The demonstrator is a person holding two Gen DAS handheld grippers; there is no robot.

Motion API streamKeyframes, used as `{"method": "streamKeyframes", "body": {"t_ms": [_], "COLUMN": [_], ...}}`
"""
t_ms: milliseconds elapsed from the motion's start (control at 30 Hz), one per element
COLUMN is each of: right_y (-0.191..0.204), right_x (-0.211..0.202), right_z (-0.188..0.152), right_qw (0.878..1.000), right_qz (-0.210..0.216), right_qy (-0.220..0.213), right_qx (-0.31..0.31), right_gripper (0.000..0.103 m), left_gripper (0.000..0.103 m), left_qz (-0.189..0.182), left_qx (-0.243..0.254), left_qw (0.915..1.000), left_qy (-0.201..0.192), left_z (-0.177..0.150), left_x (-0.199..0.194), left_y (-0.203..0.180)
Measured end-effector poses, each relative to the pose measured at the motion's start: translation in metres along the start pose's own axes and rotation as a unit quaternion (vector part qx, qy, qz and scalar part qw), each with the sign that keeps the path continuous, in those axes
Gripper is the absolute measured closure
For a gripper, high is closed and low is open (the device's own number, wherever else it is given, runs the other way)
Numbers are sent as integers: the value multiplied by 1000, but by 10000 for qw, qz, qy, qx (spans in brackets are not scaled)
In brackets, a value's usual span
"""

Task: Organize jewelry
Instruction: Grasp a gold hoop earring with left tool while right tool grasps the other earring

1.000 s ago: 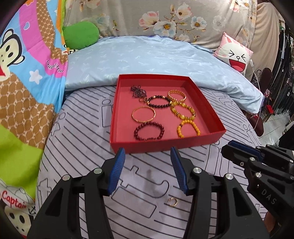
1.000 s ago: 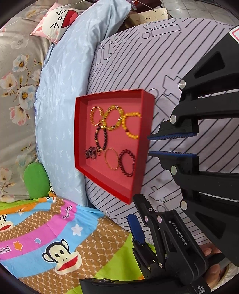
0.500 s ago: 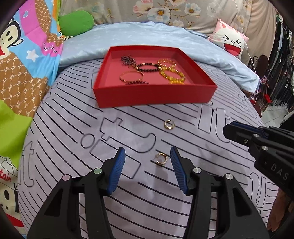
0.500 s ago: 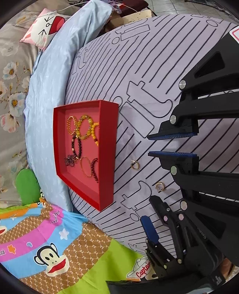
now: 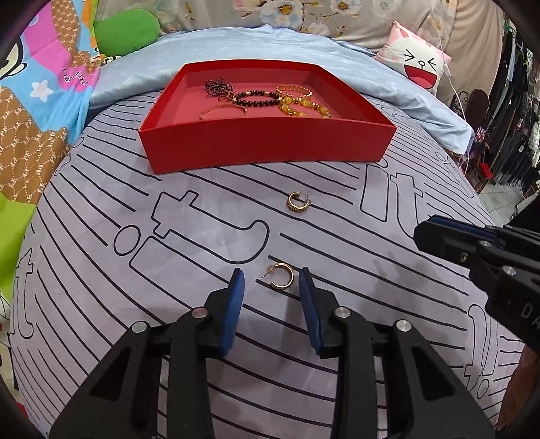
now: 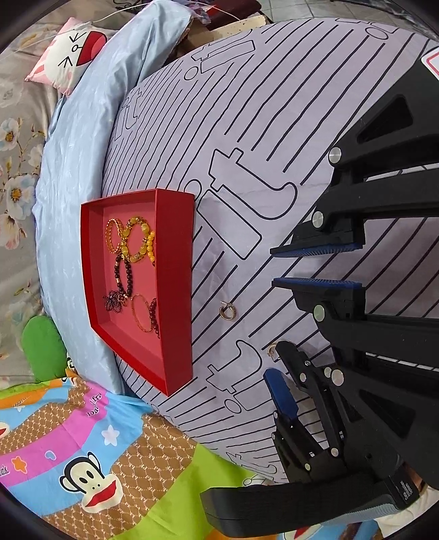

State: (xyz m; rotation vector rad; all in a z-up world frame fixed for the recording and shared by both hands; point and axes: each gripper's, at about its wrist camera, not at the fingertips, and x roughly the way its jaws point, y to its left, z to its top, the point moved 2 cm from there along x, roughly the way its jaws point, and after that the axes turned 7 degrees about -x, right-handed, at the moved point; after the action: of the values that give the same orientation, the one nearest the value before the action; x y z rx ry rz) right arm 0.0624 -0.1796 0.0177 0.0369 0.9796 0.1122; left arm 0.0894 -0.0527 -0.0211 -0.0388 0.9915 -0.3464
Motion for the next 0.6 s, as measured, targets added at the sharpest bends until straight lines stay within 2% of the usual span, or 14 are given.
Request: {"method": "streamKeyframes", "body": {"t_ms": [67, 200, 367, 600], "right_y": [1, 3, 5, 15], "right_x": [1, 5, 10, 23], "right_z": [0, -2, -1, 10], "right_qw": [10000, 10000, 9999, 9997], "right_qz": [7, 34, 55, 129], "right_qy": [14, 53, 79, 78], "right_qx": [-9, -30, -44, -179], "right_gripper": [89, 89, 89, 89], "left_gripper": [73, 83, 83, 83], "left_qz": [-29, -26, -39, 199], "left_qx": [-30, -25, 5, -163], "left_qw": [10000, 10000, 10000, 9996], "left_qy": [-5, -33, -23, -86], "left_z": [1, 2, 2, 6], "left_x": [0, 2, 1, -5], "left_y": [1, 1, 3, 20]}}
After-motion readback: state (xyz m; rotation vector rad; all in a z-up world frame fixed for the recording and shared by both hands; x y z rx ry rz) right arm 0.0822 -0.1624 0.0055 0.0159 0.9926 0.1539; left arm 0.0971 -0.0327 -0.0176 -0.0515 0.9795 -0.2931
